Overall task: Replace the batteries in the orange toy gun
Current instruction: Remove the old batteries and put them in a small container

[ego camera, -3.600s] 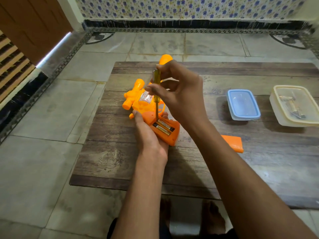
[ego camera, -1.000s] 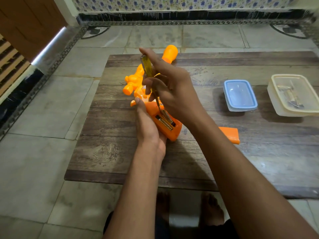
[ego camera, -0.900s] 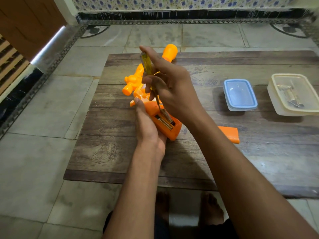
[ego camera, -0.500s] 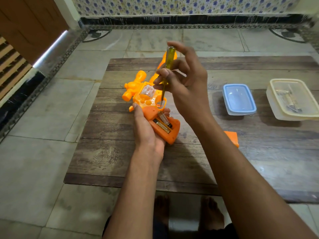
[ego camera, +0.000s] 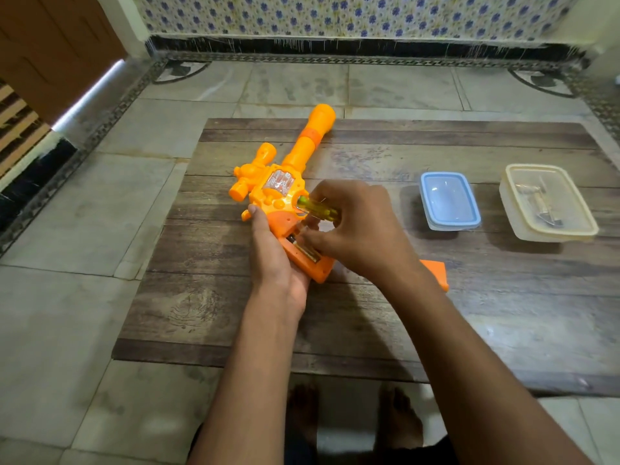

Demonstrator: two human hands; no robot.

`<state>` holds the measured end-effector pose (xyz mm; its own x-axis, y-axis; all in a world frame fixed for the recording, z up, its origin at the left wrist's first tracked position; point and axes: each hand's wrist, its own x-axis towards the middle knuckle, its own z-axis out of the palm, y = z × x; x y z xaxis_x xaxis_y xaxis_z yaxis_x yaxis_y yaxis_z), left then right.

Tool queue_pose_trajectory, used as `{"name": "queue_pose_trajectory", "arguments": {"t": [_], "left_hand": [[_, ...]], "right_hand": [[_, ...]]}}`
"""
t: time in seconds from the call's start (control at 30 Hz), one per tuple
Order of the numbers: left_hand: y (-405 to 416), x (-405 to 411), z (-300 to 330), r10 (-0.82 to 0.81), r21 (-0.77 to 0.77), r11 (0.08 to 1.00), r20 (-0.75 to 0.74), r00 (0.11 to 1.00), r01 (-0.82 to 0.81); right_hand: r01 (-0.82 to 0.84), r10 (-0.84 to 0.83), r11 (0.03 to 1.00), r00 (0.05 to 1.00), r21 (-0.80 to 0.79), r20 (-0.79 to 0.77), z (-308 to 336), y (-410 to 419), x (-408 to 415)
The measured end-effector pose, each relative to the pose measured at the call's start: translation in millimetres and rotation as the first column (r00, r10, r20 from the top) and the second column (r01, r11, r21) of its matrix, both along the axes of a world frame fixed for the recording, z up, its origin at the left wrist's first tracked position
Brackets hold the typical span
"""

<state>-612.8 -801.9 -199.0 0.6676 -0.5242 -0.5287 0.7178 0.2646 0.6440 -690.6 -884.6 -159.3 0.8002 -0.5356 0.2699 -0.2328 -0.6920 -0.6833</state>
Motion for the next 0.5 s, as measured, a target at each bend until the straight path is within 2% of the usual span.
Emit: {"name": "queue_pose_trajectory", "arguments": {"t": [0.07,0.17,0.2,0.27,0.3,0.37,0.43,0.5], "left_hand": [[-1,-2,1,-0.020,0.020,1.000,0.027,0.999,0.019],[-2,0,-2,0.025,0.039,0.999,0.064,0.998,-0.027],[-2,1,-2,0.045,0.056,0.997,0.074,0.996,-0.049],[-3,3,-4,0.051,0.072,0.996,0.092,0.995,-0.057],[-3,3,-5,0.051,0.070,0.996,0.081,0.995,-0.057],[-3,3,-5,0.047,0.073,0.996,0.075,0.996,-0.053],[-3,3,-4,0.049,0.060,0.997,0.064,0.997,-0.053],[-3,3,-3,0.051,0.042,0.998,0.056,0.997,-0.053]], "right_hand": [[0.049,-0.055,0.996,0.995,0.073,0.081,-1,0,-2],[0.136,-0.237,0.921,0.939,0.365,0.249,2,-1,0],[0.147,-0.295,0.879,0.914,0.453,0.276,3,-4,-1],[0.186,-0.340,0.849,0.910,0.495,0.240,6,-11,-7],[0.220,-0.335,0.862,0.924,0.457,0.187,6,-16,-11],[0.303,-0.323,0.910,0.946,0.283,0.025,4,-22,-20],[0.384,-0.374,0.921,0.919,0.069,-0.125,1,-24,-27],[0.431,-0.426,0.902,0.877,-0.030,-0.223,-2,-26,-30]]}}
